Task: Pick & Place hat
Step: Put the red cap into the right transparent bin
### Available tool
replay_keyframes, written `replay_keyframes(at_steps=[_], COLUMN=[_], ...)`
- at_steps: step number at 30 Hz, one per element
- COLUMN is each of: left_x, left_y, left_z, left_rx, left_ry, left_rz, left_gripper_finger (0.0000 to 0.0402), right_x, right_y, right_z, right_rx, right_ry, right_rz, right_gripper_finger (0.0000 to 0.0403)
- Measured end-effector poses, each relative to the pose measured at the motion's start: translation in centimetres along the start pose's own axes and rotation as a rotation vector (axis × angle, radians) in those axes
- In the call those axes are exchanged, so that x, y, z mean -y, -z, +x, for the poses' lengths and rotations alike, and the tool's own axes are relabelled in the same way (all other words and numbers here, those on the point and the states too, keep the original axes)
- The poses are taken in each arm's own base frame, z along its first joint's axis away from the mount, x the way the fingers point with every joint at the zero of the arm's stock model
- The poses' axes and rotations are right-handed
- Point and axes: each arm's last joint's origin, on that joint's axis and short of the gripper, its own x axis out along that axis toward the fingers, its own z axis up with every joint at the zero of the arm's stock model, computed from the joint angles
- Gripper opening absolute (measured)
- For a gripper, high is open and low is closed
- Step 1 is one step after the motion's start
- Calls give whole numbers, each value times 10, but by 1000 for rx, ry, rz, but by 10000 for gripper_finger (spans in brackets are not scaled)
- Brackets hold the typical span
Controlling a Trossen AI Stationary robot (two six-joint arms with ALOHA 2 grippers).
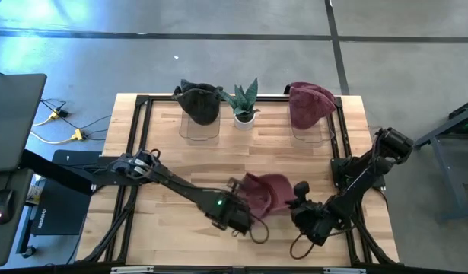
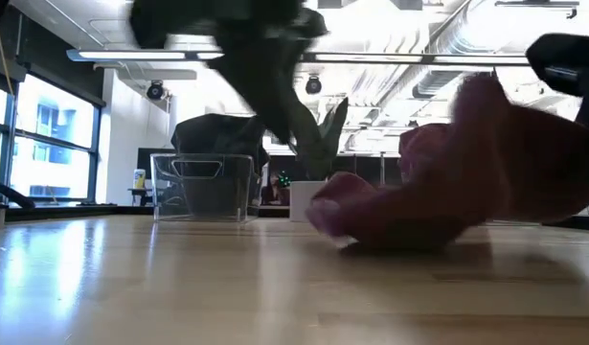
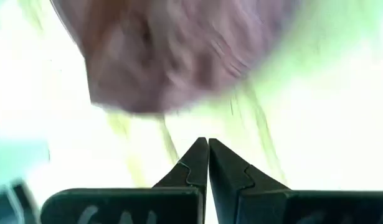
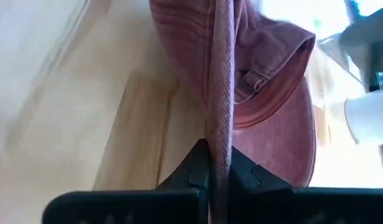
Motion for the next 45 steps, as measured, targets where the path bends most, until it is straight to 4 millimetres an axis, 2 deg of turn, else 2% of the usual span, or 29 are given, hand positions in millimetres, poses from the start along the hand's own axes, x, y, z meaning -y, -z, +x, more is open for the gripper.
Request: replay_keyframes(at_steps=[3,5,7,9,11,13,17,20,22,24,26,28,32,34,36,39,42,45], left_x=[1,2,7,6,8,9,19,20,18,10,-2,-11,-41,-51,-65,-78,-90,-92], left_y=[15,22,37,44,70,89,130,135,141,144,140,141,120,111,94,76,53,38], left_z=[-22,-35,-47,-54,-59,-55,-26,-4,11,17,25,36,40,46,50,61,61,60], left_rx=[-69,-54,-61,12,18,91,305,630,811,1016,1171,1214,1354,1347,1369,1287,1253,1205], left_ry=[-17,-81,-157,-217,-246,-253,-206,-120,-62,-5,40,86,149,215,245,345,470,559], left_rz=[-36,-69,-68,-133,-175,-259,-367,-436,-400,-370,-332,-284,-249,-248,-244,-264,-221,-187], left_gripper_finger=[5,5,5,5,5,5,5,5,5,5,5,5,23,48,82,141,197,236], right_x=[5,10,17,25,32,38,50,58,64,69,75,80,87,90,94,98,99,99], right_y=[8,12,12,14,17,22,31,34,36,37,37,35,30,29,24,21,20,20], right_z=[-2,-6,-13,-21,-30,-39,-49,-52,-53,-51,-50,-48,-40,-37,-37,-37,-37,-36], right_rx=[97,163,254,337,412,485,657,822,934,1026,1110,1156,1186,1197,1228,1254,1276,1278], right_ry=[-16,-56,-84,-106,-126,-168,-225,-261,-281,-290,-304,-300,-291,-303,-312,-329,-332,-339], right_rz=[138,177,196,212,222,231,283,299,302,299,295,283,235,210,191,166,133,107], right_gripper_finger=[6,6,6,6,6,6,6,6,6,5,5,5,6,5,6,7,8,6])
